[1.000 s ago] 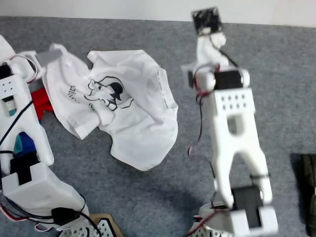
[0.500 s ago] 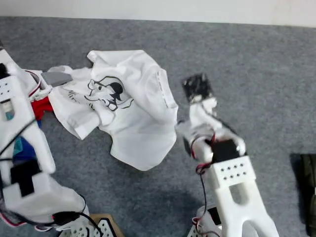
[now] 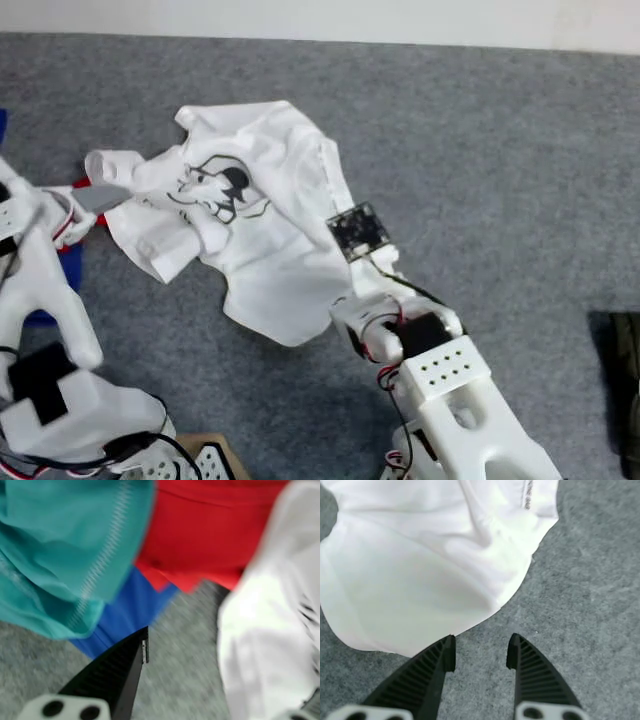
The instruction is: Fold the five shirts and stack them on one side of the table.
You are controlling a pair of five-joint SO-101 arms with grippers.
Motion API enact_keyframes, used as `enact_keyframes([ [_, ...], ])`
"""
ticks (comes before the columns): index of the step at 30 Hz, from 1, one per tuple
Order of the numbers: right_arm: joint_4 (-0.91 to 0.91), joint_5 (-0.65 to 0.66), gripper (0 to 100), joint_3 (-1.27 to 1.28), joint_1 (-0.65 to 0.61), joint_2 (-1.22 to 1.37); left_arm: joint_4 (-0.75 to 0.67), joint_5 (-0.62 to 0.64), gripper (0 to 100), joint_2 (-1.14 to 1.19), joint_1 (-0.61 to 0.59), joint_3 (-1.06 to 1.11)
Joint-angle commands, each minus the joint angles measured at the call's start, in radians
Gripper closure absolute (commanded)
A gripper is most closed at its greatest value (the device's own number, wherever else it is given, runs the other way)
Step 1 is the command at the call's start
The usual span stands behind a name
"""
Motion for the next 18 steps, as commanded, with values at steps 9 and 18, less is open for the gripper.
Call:
enact_keyframes([
  [9,-0.013,0.011,82.6,0.016,-0.022,-0.024,0.129,-0.003,49,0.068,0.015,0.016],
  [18,-0.018,0.08,82.6,0.077,-0.022,-0.024,0.021,-0.055,49,0.068,0.259,0.208],
])
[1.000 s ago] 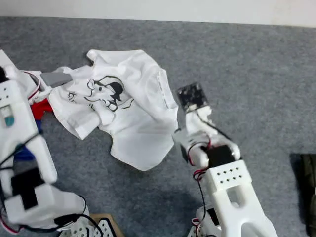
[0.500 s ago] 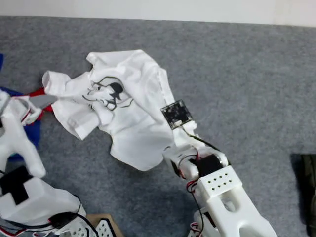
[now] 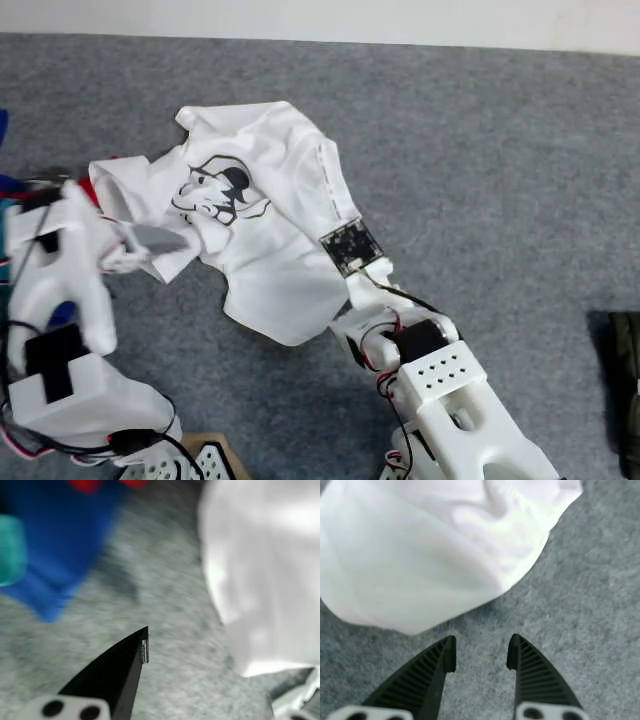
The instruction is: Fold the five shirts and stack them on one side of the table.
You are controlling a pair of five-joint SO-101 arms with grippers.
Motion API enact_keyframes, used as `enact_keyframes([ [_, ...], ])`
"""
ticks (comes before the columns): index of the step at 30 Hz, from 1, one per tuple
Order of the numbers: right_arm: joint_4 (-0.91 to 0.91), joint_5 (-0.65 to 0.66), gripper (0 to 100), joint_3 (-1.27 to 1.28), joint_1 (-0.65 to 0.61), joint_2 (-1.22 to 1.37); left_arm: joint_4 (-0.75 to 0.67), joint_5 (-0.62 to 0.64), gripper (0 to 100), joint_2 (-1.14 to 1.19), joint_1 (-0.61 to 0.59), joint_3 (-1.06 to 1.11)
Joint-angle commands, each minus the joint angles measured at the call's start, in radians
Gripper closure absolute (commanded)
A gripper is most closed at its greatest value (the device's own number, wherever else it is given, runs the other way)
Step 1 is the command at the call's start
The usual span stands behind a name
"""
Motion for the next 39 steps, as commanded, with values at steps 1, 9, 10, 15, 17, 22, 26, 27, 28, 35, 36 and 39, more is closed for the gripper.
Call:
enact_keyframes([
  [1,-0.016,0.02,82.6,-0.007,-0.013,-0.019,-0.103,-0.005,49,-0.007,0.12,0.082],
  [9,-0.016,0.014,82.6,-0.007,-0.019,-0.019,-0.161,-0.006,54,-0.007,0.131,0.122],
  [10,-0.016,0.014,82.6,-0.005,-0.036,-0.019,-0.167,-0.009,58,-0.007,0.131,0.122],
  [15,-0.016,0.02,82.6,0.035,-0.119,-0.019,-0.273,-0.012,89,-0.001,0.131,0.119],
  [17,-0.016,0.02,82.6,0.038,-0.125,-0.019,-0.292,-0.014,90,-0.005,0.134,0.116],
  [22,-0.028,0.02,82.6,0.041,-0.125,-0.019,-0.295,-0.014,88,-0.007,0.148,0.107],
  [26,-0.048,0.02,82.6,0.042,-0.125,-0.019,-0.296,-0.014,89,-0.008,0.147,0.087],
  [27,-0.048,0.018,82.6,0.042,-0.128,-0.019,-0.292,-0.021,92,-0.008,0.142,0.07],
  [28,-0.048,0.015,82.6,0.042,-0.128,-0.019,-0.292,-0.04,94,-0.008,0.134,0.053],
  [35,-0.047,0.054,82.6,0.074,-0.259,-0.019,-0.247,-0.087,99,-0.008,0.042,-0.101],
  [36,-0.048,0.097,82.6,0.081,-0.286,-0.019,-0.242,-0.087,99,-0.008,0.038,-0.108],
  [39,-0.048,0.164,80.8,0.084,-0.358,-0.019,-0.238,-0.087,99,-0.008,0.033,-0.111],
])
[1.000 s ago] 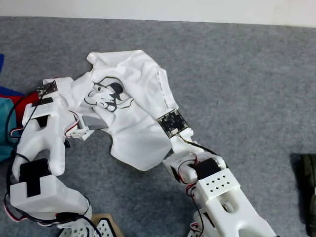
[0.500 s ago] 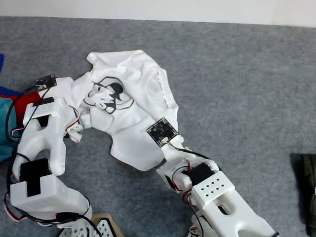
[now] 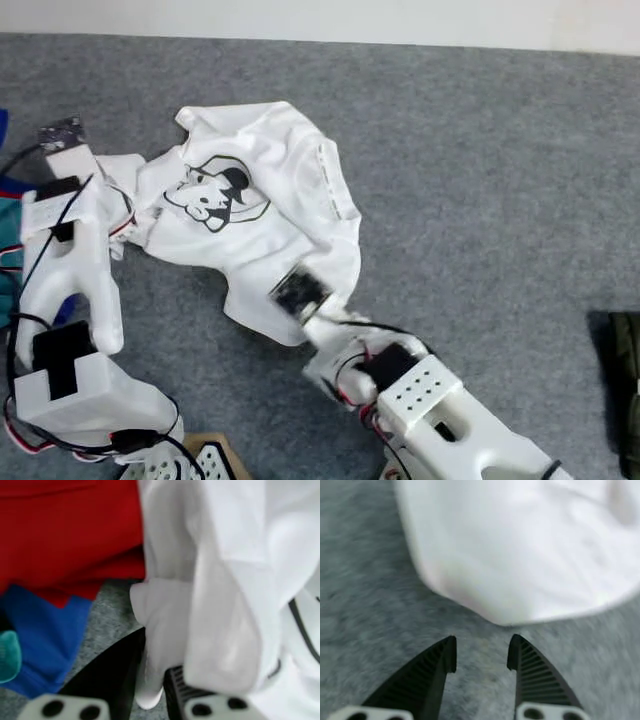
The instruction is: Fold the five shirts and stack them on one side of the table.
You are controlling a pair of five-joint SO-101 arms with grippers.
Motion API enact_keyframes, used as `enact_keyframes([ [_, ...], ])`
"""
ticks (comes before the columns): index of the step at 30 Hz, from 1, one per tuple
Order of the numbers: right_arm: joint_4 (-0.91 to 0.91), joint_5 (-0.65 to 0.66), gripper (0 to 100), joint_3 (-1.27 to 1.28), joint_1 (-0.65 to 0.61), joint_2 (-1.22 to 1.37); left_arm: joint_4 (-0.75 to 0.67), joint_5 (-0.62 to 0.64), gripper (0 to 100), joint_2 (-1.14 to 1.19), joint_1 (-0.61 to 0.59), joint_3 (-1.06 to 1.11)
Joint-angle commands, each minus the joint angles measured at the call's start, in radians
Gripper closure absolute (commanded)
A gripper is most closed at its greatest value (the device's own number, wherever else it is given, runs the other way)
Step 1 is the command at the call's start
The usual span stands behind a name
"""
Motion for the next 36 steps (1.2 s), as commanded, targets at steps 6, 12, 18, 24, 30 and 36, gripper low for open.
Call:
enact_keyframes([
  [6,-0.042,0.129,67.2,-0.01,-0.124,-0.019,0.012,-0.011,99,-0.002,-0.021,-0.045],
  [12,-0.159,0.143,67.0,0.033,-0.128,-0.01,0.009,-0.011,99,-0.002,-0.021,-0.022],
  [18,-0.252,0.143,67.1,0.07,-0.125,-0.01,0.006,-0.011,99,-0.002,-0.016,0.022],
  [24,-0.348,0.143,82.7,0.108,-0.076,-0.01,0.006,-0.011,99,-0.001,-0.018,0.035],
  [30,-0.4,0.144,86.5,0.108,0.019,-0.01,-0.025,-0.009,99,-0.001,-0.01,0.074],
  [36,-0.397,0.144,86.5,0.108,0.074,-0.01,-0.028,-0.008,99,-0.01,0.021,0.094],
])
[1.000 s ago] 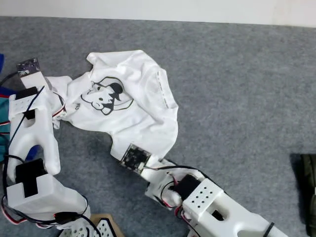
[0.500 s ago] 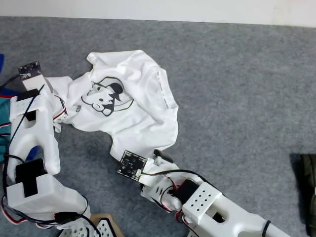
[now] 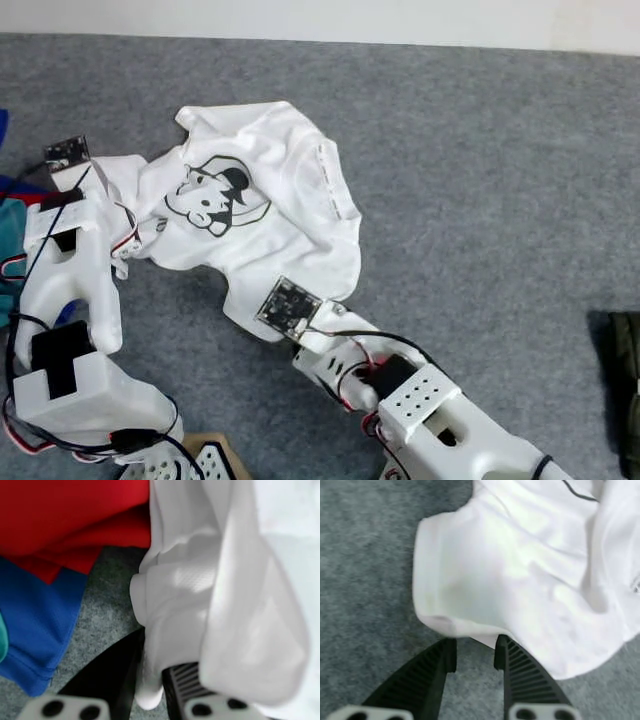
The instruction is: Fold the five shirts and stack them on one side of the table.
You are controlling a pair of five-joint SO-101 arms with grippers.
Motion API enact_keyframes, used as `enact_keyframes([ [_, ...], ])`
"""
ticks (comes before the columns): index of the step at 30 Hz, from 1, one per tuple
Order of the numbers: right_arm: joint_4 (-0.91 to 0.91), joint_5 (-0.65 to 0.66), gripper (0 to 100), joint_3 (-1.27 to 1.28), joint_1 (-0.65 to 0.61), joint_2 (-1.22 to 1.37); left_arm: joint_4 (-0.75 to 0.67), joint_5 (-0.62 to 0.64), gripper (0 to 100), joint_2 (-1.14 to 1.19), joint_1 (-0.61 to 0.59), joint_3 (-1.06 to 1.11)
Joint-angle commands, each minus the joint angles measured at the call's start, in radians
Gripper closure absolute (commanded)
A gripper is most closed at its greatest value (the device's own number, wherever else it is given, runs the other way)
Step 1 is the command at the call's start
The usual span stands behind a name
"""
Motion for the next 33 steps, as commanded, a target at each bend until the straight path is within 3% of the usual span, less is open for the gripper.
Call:
enact_keyframes([
  [1,-0.012,0.011,86.1,-0.007,0.045,-0.018,-0.011,-0.008,99,-0.013,0.033,0.004],
  [4,0.05,0.011,84.8,-0.015,0.061,-0.019,-0.011,-0.008,99,-0.012,0.039,0.004],
  [9,0.107,0.011,72.3,-0.016,0.054,-0.019,-0.011,-0.006,99,-0.007,0.039,0.004],
  [26,-0.015,0.072,72.3,-0.007,-0.048,-0.01,-0.011,-0.006,99,-0.004,0.039,0.007],
  [33,-0.018,0.072,94.3,0.019,-0.085,-0.01,-0.012,-0.006,99,-0.004,0.039,0.007],
])
